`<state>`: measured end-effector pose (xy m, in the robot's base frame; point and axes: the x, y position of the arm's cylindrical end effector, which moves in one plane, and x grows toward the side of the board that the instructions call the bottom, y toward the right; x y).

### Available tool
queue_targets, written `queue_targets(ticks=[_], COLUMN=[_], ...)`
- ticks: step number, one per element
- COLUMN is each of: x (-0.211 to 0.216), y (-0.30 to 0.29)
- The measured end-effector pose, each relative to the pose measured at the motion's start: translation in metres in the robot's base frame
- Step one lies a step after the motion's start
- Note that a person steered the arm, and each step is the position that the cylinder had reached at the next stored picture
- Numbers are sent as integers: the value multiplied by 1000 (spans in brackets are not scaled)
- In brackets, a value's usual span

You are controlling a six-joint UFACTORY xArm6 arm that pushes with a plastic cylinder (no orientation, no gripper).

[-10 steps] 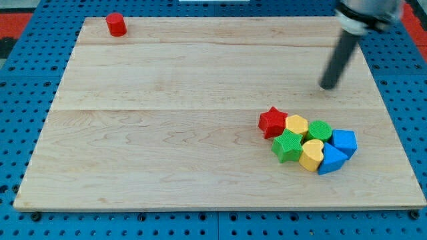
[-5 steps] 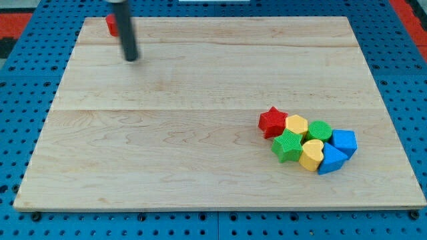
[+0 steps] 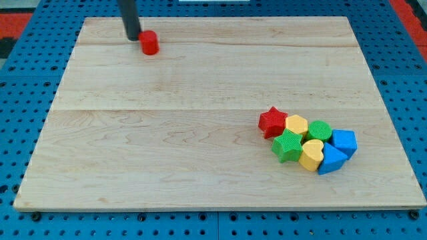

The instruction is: Push the red circle into the red star

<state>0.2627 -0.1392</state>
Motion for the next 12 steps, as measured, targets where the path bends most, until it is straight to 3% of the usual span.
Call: queue_targets(ticks=[2, 3, 4, 5, 6, 7, 8, 9, 11, 12], x=[17, 49, 12, 52, 64, 26, 40, 103, 184, 183], y=[97, 99, 94, 90, 85, 72, 38, 54, 121, 82])
